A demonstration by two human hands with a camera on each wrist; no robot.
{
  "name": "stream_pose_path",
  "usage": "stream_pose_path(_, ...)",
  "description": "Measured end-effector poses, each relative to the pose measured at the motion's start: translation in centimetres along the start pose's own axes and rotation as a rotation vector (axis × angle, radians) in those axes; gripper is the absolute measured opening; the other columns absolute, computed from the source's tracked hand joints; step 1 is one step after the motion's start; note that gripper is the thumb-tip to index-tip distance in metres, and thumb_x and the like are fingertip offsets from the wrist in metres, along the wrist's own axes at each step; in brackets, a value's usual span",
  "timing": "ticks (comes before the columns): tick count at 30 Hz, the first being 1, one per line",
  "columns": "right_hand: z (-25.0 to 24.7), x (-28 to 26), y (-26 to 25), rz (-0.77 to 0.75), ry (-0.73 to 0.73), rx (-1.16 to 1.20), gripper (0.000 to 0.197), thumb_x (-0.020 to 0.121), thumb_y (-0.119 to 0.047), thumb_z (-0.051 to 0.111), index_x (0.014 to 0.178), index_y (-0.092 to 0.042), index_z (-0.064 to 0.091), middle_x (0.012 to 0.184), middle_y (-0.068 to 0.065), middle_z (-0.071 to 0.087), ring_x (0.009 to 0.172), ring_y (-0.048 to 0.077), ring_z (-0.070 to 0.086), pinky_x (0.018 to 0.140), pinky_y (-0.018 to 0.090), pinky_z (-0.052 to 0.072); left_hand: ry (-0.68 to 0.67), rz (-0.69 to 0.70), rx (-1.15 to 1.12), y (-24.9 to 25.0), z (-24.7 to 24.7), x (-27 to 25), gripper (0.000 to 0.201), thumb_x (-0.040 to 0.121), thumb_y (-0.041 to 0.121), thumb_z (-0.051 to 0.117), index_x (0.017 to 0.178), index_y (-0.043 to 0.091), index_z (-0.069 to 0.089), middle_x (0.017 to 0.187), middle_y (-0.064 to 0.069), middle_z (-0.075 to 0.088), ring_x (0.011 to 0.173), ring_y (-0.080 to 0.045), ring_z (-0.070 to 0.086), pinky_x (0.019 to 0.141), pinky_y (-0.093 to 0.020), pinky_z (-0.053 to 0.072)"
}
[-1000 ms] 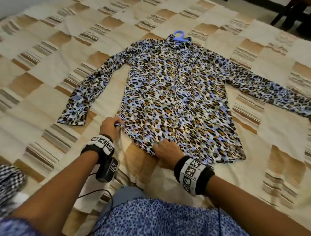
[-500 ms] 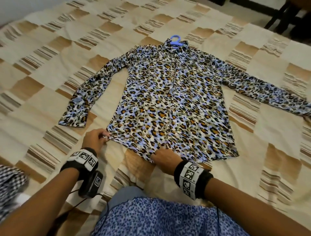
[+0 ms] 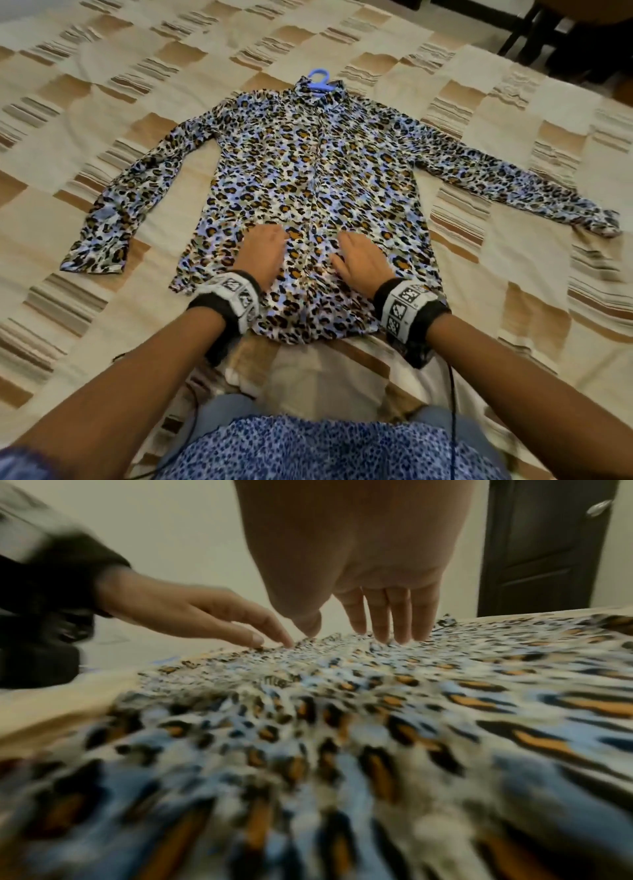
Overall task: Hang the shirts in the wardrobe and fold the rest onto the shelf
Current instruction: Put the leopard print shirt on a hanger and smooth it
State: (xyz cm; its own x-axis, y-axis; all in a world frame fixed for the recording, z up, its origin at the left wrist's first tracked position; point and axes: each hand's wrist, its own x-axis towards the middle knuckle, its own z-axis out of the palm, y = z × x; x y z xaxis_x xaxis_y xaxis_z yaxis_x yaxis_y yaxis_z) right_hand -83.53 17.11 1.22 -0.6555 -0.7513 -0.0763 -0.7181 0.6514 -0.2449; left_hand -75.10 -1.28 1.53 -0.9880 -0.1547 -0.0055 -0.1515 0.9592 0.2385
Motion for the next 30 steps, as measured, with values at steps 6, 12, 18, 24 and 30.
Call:
stream_pose_path(6,2.7,-2.8,5.6,0.078,-0.398,-0.194,0.117,0.057,-0.077,-0.034,0.15,-0.011,-0.008,0.158,0.011,-0.013,0.146,0.026,-0.01,0.116,0.042,-0.005,-0.462,0.112,0.224,7.7,5.1,0.6,0.078,0.096,0.053,0.029,0.149,0.008,-0.005,0.158,-0.01,-0.005,0.145,-0.027,-0.006,0.117,-0.046,-0.001)
stream_pose_path(12,0.3,-7.7,11.0,0.416,-0.561,-0.116,0.097,0.081,-0.075,0.002,0.146,-0.006,-0.02,0.154,0.015,-0.024,0.144,0.026,-0.018,0.116,0.039,-0.008,-0.585,-0.116,0.317,8.8,5.1,-1.1,0.091,0.089,0.068,0.026,0.149,0.009,-0.009,0.156,-0.012,-0.015,0.143,-0.039,-0.011,0.11,-0.061,-0.008)
stream_pose_path(18,-3.6,-3.9,9.3,0.391,-0.407,-0.105,0.084,0.097,-0.056,0.02,0.146,0.001,-0.015,0.154,0.022,-0.017,0.144,0.032,-0.013,0.116,0.042,-0.005,-0.44,-0.058,0.334,10.5,1.1,3.5,0.061,0.101,0.036,0.027,0.15,0.007,0.005,0.157,-0.015,-0.002,0.144,-0.037,-0.006,0.112,-0.059,-0.003)
stream_pose_path(24,-1.5,8.0,7.1,0.146,-0.323,-0.211,0.076,0.098,-0.052,0.025,0.149,-0.007,-0.011,0.156,0.016,-0.015,0.145,0.03,-0.011,0.118,0.044,-0.004,-0.391,0.048,0.375,7.4,2.5,12.7,0.059,0.102,0.027,0.03,0.149,0.007,0.001,0.158,-0.012,-0.005,0.145,-0.028,-0.005,0.116,-0.045,-0.001)
stream_pose_path(30,0.2,7.8,13.2,0.318,-0.379,-0.037,0.1,0.078,-0.08,0.023,0.15,-0.019,-0.009,0.157,0.005,-0.018,0.145,0.023,-0.013,0.115,0.048,-0.006,-0.532,-0.014,0.348,3.4,4.9,13.1,0.075,0.097,0.053,0.018,0.148,0.004,-0.007,0.156,-0.019,-0.01,0.145,-0.033,-0.006,0.118,-0.044,0.007)
